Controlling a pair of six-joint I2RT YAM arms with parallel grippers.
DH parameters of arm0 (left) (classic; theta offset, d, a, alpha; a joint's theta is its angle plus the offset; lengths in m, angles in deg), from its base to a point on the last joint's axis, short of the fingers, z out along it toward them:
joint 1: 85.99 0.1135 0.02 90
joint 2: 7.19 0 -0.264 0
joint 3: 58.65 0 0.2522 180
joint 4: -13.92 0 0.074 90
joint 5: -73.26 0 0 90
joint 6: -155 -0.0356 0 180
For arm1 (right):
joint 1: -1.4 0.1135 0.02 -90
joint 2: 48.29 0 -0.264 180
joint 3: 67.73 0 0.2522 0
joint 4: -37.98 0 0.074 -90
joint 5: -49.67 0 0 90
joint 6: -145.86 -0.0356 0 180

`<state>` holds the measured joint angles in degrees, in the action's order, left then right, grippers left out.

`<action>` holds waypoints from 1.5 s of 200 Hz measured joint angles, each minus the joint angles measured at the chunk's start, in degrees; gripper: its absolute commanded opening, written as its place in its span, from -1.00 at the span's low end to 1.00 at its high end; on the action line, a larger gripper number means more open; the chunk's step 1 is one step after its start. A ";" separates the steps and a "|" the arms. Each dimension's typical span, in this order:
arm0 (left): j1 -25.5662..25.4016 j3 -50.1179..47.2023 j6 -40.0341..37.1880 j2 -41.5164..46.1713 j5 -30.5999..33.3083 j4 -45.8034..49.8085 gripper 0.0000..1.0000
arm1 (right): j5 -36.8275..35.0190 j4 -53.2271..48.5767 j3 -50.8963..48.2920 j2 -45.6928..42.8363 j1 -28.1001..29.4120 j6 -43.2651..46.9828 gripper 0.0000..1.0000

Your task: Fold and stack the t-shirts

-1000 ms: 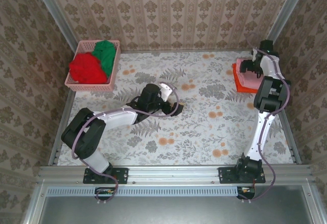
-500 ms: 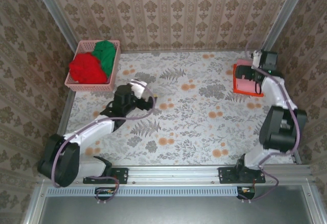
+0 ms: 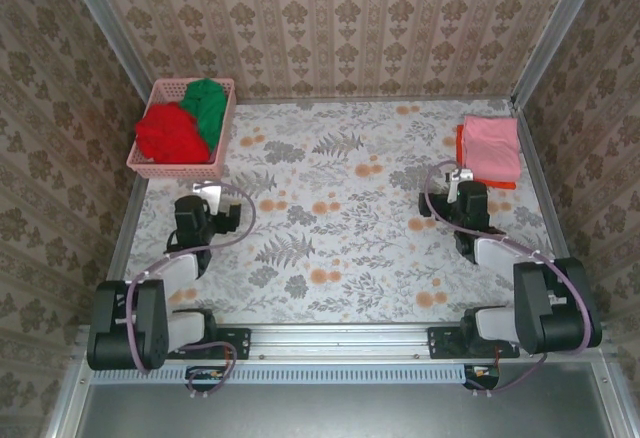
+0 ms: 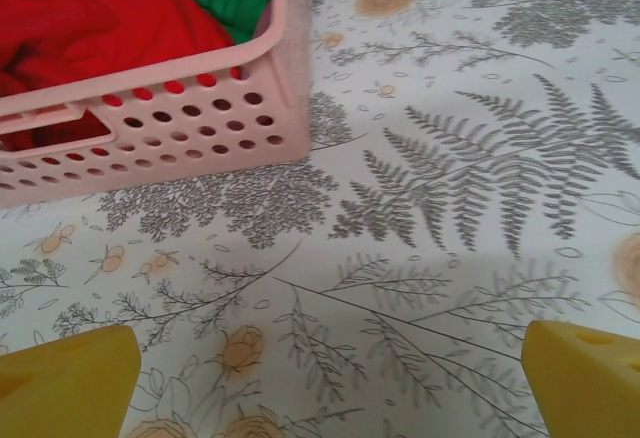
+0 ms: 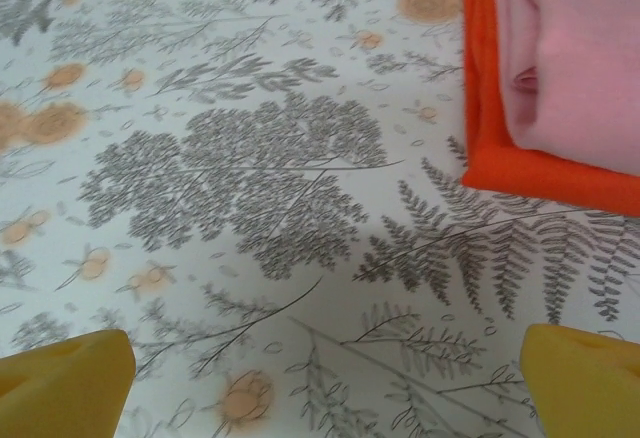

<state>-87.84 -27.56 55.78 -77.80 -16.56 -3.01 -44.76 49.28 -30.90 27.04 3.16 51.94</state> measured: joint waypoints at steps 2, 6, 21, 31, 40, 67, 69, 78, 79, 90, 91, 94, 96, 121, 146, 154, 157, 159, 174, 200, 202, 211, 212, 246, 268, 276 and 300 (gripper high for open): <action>0.35 0.02 0.13 -0.37 -0.24 -0.57 1.00 | -0.20 0.70 -0.17 0.20 0.00 0.04 1.00; 0.92 0.02 0.22 -0.92 -0.55 -1.64 0.99 | -0.48 1.99 -0.42 0.44 0.00 0.02 1.00; 2.64 0.48 0.66 -2.47 -1.90 -3.45 0.99 | -1.70 6.93 -0.57 1.44 0.00 0.17 1.00; 3.23 0.72 0.72 -2.69 -2.36 -4.28 1.00 | -2.29 10.64 -0.63 2.40 0.00 0.44 1.00; 3.43 0.72 0.85 -2.62 -2.62 -5.29 1.00 | -2.64 13.99 -0.68 3.82 0.00 0.70 1.00; 3.45 0.68 1.27 -2.40 -2.80 -7.58 1.00 | -2.82 22.80 -1.44 11.13 0.42 1.29 1.00; 3.43 0.68 1.27 -2.40 -2.78 -7.61 1.00 | -2.91 22.82 -1.49 11.50 0.48 1.38 1.00; 3.43 0.68 1.46 -2.40 -2.67 -8.07 1.00 | -2.93 22.56 -1.55 12.37 0.81 1.79 1.00; 3.43 0.68 1.49 -2.40 -2.60 -8.17 1.00 | -2.93 22.58 -1.55 12.44 0.83 1.84 1.00; 3.43 0.70 1.46 -2.40 -2.34 -8.37 1.00 | -2.91 22.75 -1.53 12.61 0.92 2.03 1.00; 3.43 0.70 1.46 -2.43 -2.34 -8.39 0.99 | -2.91 22.75 -1.53 12.61 0.92 2.05 1.00; 3.41 0.70 1.46 -2.43 -2.21 -8.41 0.99 | -2.89 22.80 -1.51 12.59 0.92 2.12 1.00; 3.41 0.70 1.46 -2.43 -2.08 -8.41 0.99 | -2.89 22.84 -1.51 12.59 0.92 2.16 1.00; 3.65 0.70 1.51 -2.51 -1.27 -8.39 1.00 | -2.84 22.99 -1.16 12.59 0.48 2.19 1.00; 3.85 0.70 1.51 -2.51 -1.18 -8.44 1.00 | -2.78 23.04 -1.03 12.59 0.31 2.19 1.00; 3.87 0.70 1.51 -2.51 -1.29 -8.57 1.00 | -2.71 23.04 -1.03 12.59 0.31 2.19 1.00; 3.87 0.70 1.51 -2.51 -1.42 -8.61 0.99 | -2.71 23.04 -1.03 12.59 0.31 2.19 1.00; 3.87 0.70 1.51 -2.51 -1.51 -8.70 1.00 | -2.71 23.04 -1.03 12.59 0.31 2.19 1.00; 3.87 0.70 2.05 -2.43 -2.12 -8.83 1.00 | -2.71 23.06 -1.03 12.59 0.31 2.19 1.00; 2.03 0.70 2.80 -3.06 -1.92 -10.56 1.00 | -2.69 23.06 -1.01 12.59 0.31 2.19 1.00; 1.77 0.70 2.84 -3.28 -1.92 -10.93 1.00 | -2.69 23.04 -1.01 12.59 0.31 2.19 1.00; 0.92 1.05 3.17 -5.64 -1.92 -13.14 0.99 | -2.69 23.04 -1.01 12.59 0.31 2.19 1.00; 0.87 1.09 3.19 -5.88 -1.90 -13.25 1.00 | -2.69 23.06 -1.01 12.59 0.31 2.19 1.00; 0.72 2.10 4.15 -17.11 -1.20 -18.36 1.00 | -2.69 23.06 -0.98 12.59 0.26 2.19 1.00; 0.85 3.41 4.74 -17.97 -0.87 -17.05 1.00 | -2.69 23.06 -0.94 12.59 0.20 2.19 1.00; 0.85 4.17 4.94 -17.94 -0.81 -17.27 1.00 | -2.69 23.06 -0.94 12.59 0.15 2.19 1.00; 0.85 5.38 5.16 -17.92 -0.72 -17.35 1.00 | -2.69 23.06 -0.94 12.59 0.11 2.19 1.00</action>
<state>-86.99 -22.19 60.94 -95.72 -17.28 -20.37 -47.45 72.34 -31.84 39.63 3.27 54.13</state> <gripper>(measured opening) 0.997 0.998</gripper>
